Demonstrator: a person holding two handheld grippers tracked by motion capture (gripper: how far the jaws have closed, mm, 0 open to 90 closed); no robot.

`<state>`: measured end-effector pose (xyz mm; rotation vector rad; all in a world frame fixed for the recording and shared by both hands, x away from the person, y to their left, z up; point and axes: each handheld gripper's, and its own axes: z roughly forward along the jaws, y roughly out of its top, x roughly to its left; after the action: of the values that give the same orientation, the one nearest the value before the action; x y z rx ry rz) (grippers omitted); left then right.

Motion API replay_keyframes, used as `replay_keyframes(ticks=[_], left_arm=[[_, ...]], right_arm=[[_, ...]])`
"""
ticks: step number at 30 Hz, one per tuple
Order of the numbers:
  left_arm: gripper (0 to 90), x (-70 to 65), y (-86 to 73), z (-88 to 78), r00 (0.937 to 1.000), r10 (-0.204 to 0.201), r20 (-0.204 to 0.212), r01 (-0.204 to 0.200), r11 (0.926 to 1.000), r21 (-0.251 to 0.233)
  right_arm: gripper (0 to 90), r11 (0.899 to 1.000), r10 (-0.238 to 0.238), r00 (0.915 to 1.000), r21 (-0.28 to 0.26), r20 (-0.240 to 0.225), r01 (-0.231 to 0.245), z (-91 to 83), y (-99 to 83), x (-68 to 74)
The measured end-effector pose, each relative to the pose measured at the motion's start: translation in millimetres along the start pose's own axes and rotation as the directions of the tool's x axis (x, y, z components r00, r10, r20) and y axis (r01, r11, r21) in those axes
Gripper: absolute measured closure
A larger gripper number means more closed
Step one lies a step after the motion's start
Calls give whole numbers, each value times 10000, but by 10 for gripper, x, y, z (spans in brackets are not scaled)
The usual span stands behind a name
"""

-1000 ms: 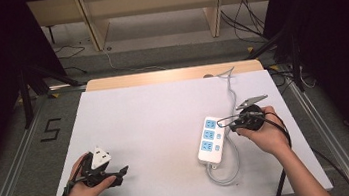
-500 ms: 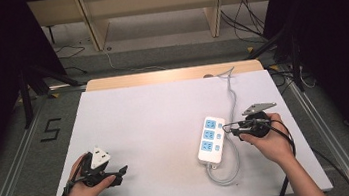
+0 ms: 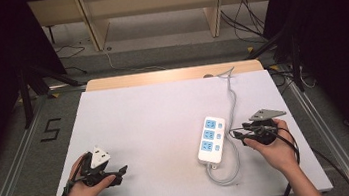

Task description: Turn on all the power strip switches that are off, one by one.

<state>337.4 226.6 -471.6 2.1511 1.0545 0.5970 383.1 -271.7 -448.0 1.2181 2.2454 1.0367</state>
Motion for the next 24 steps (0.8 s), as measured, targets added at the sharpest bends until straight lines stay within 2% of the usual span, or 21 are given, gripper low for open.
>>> replay_keyframes(ticks=[11,24], left_arm=[[180,5,-2,11,9999,-125,-15,125,9999,-17],[179,16,-1,3,10000,-66,9,66,10000,-51]], right_arm=[[494,9957,219,9998,-899,19,-216,-57,-186,12],[487,9910,290,9992,-1312,257,-254,-82,-253,33]])
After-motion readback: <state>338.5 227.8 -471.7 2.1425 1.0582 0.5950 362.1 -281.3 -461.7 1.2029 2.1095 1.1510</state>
